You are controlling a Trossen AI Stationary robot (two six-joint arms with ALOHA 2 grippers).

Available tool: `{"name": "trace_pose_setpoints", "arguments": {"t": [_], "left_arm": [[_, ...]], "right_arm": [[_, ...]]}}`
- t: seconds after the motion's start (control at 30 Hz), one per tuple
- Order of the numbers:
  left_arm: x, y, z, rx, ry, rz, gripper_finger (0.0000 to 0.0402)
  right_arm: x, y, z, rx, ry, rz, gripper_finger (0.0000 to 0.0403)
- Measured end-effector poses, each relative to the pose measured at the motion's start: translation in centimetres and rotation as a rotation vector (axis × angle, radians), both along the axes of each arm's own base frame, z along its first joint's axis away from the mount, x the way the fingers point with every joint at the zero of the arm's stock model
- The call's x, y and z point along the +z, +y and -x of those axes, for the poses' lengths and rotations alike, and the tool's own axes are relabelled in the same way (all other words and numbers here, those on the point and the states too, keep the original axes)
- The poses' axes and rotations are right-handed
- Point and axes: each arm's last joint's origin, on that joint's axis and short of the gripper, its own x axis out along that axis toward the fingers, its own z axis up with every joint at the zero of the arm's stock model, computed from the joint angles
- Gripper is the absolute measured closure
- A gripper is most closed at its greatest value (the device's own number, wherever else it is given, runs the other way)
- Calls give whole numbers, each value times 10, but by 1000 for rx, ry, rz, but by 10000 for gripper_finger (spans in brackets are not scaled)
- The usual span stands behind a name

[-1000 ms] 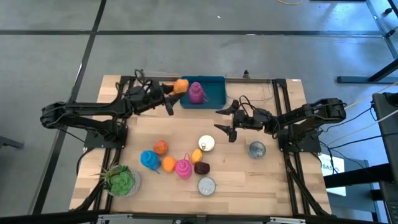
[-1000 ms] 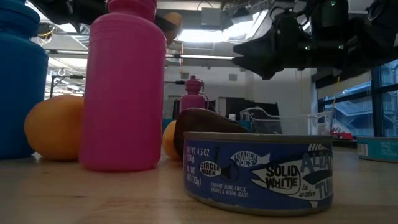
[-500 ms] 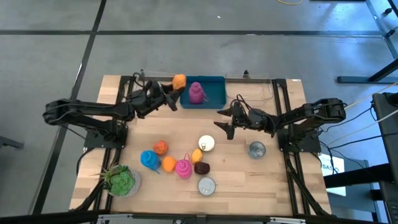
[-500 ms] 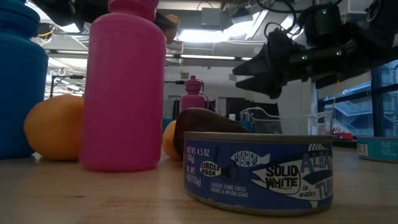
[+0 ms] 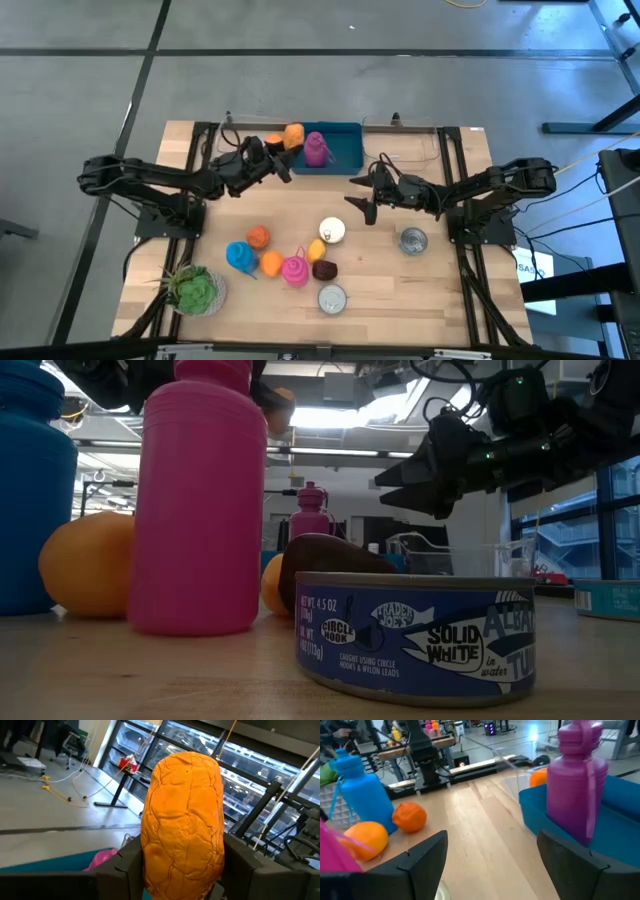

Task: Pick & Place Food Item
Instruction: Put the mango into the left transparent bin

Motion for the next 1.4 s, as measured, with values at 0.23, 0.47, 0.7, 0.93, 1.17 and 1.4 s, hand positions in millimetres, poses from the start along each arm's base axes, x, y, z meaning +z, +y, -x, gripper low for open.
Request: {"name": "trace_pose_setpoints", "arguments": {"t": [0.23, 0.47, 0.7, 0.93, 1.17, 1.4], "left_arm": [[-3, -4, -5, 23, -12, 12, 226], [4, -3, -11, 12, 24, -34, 226], [7, -2, -24, -43, 252, -66, 226], [10, 5, -25, -1, 547, -79, 226], [0, 29, -9, 139, 755, -30, 226], [-14, 71, 16, 114, 862, 121, 226]], "right_arm": [[-3, 3, 0, 90, 34, -20, 97], [-3, 3, 0, 96, 30, -17, 97], [-3, 4, 0, 124, 29, -15, 97], [-1, 4, 0, 149, 8, 2, 97], [1, 4, -1, 148, -7, -11, 97], [5, 4, -1, 147, -56, -16, 97]]}}
